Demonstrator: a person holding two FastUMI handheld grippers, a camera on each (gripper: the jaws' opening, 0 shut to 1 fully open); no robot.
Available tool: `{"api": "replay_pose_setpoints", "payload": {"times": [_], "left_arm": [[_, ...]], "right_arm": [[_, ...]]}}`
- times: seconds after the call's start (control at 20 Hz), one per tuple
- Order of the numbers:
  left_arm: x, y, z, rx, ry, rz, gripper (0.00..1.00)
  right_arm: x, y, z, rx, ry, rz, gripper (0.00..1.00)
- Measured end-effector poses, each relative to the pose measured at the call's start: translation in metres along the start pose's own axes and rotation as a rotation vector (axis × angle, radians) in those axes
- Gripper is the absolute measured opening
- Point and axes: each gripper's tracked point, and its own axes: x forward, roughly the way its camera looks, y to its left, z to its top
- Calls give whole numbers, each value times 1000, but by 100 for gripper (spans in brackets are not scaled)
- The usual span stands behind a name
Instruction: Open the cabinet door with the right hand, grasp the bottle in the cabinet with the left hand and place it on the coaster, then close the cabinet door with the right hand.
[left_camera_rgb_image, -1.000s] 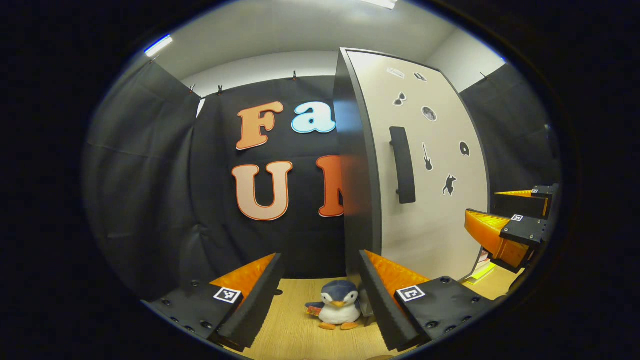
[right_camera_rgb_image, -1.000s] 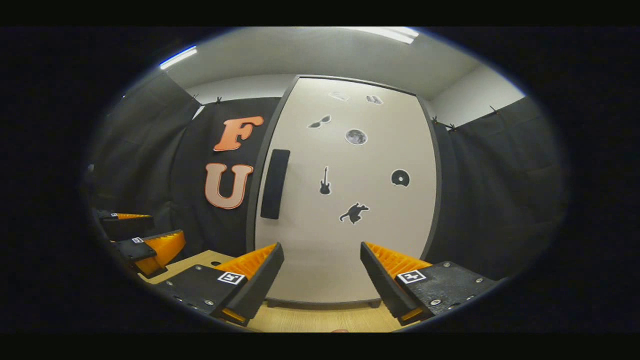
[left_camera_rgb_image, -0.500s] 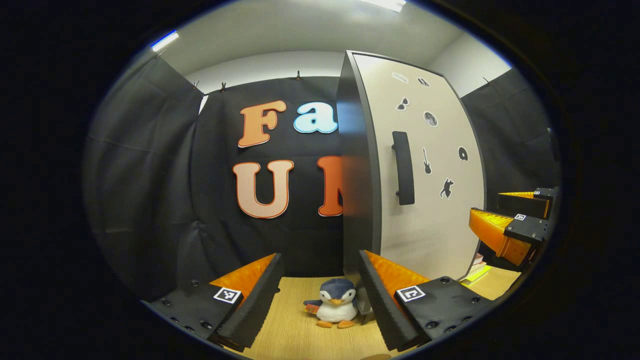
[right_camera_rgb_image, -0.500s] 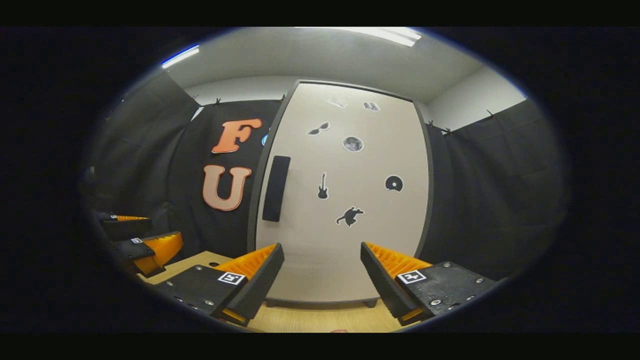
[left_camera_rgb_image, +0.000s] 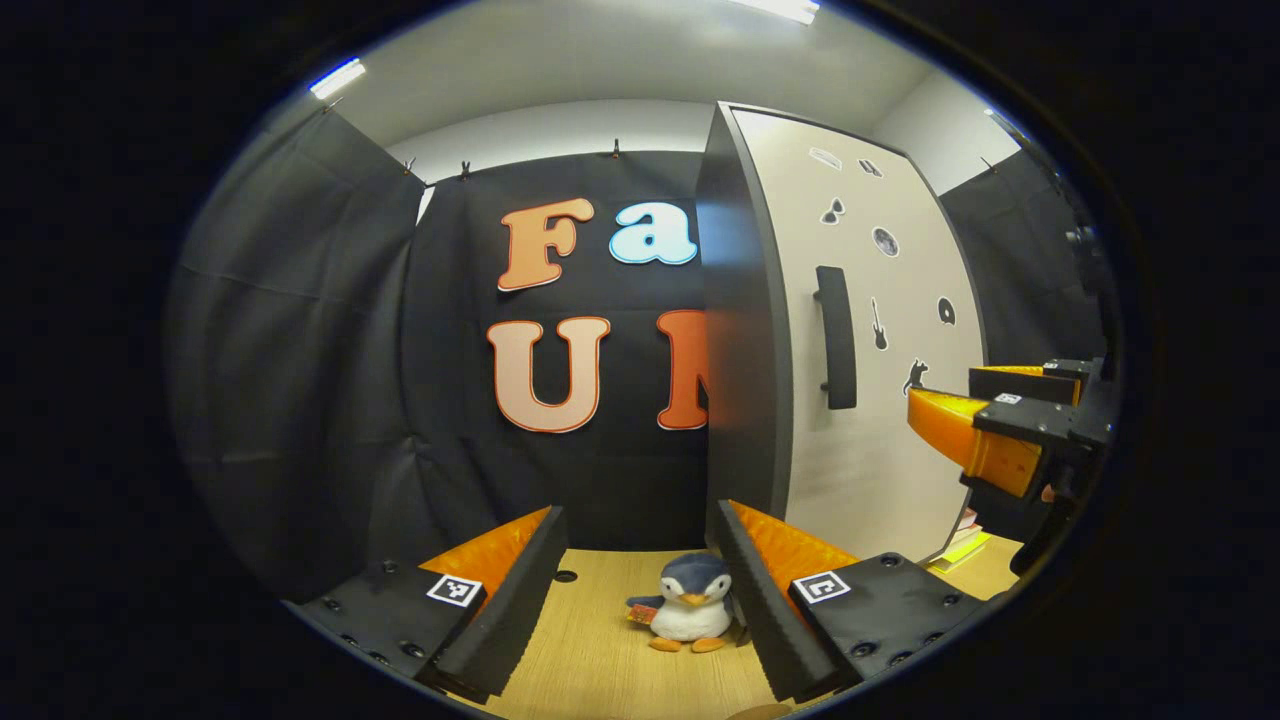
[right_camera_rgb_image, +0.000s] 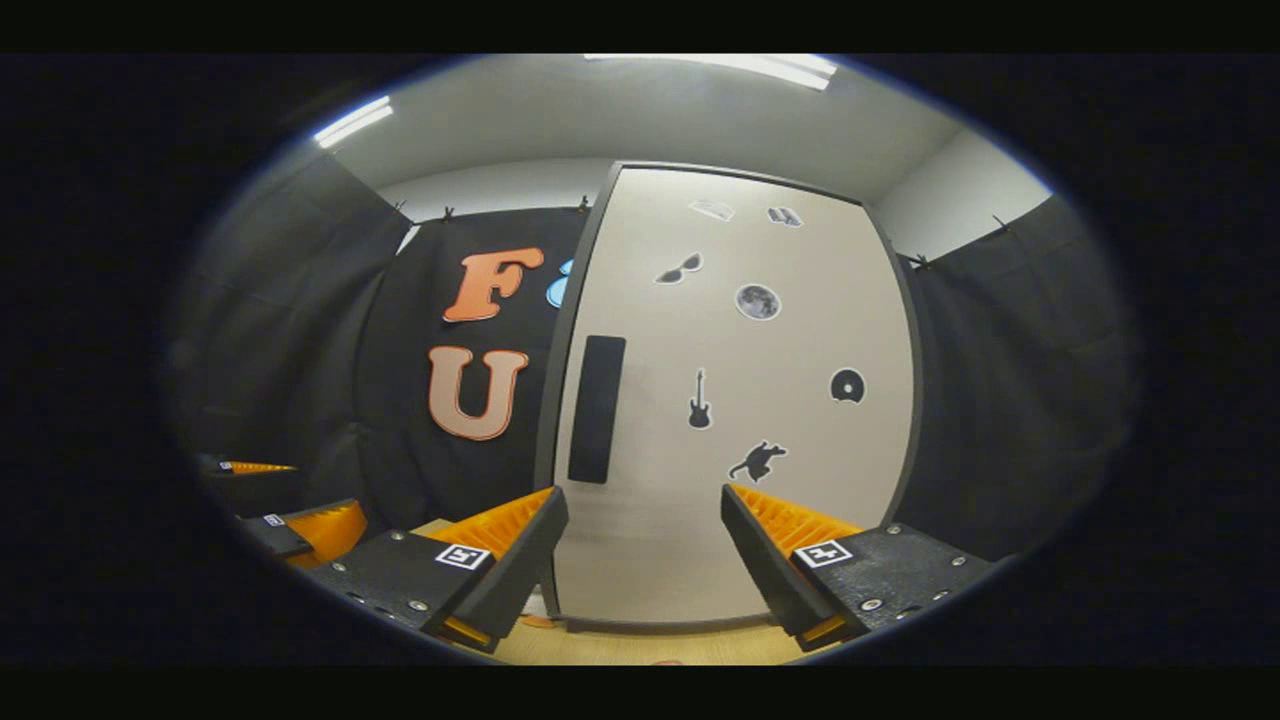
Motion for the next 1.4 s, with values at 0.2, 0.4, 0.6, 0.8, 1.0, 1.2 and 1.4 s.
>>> {"api": "replay_pose_setpoints", "payload": {"times": [0.2,0.4,0.6,0.8,1.0,1.2,1.4], "left_arm": [[0,10,-6,0,13,8,97],[0,23,-12,-1,23,17,97],[6,38,-12,13,19,25,99],[14,43,-16,16,20,-2,97],[25,40,-17,21,9,-62,97],[32,38,-16,-2,6,-95,97],[29,37,-13,-6,4,-89,97]], "right_arm": [[36,15,13,36,-10,8,94],[69,18,18,86,-1,-9,94],[92,16,8,87,29,-38,87],[100,22,-3,106,60,-58,72],[101,25,-8,115,63,-86,48],[101,23,-8,134,85,-107,33],[98,23,-7,136,83,-105,20]]}}
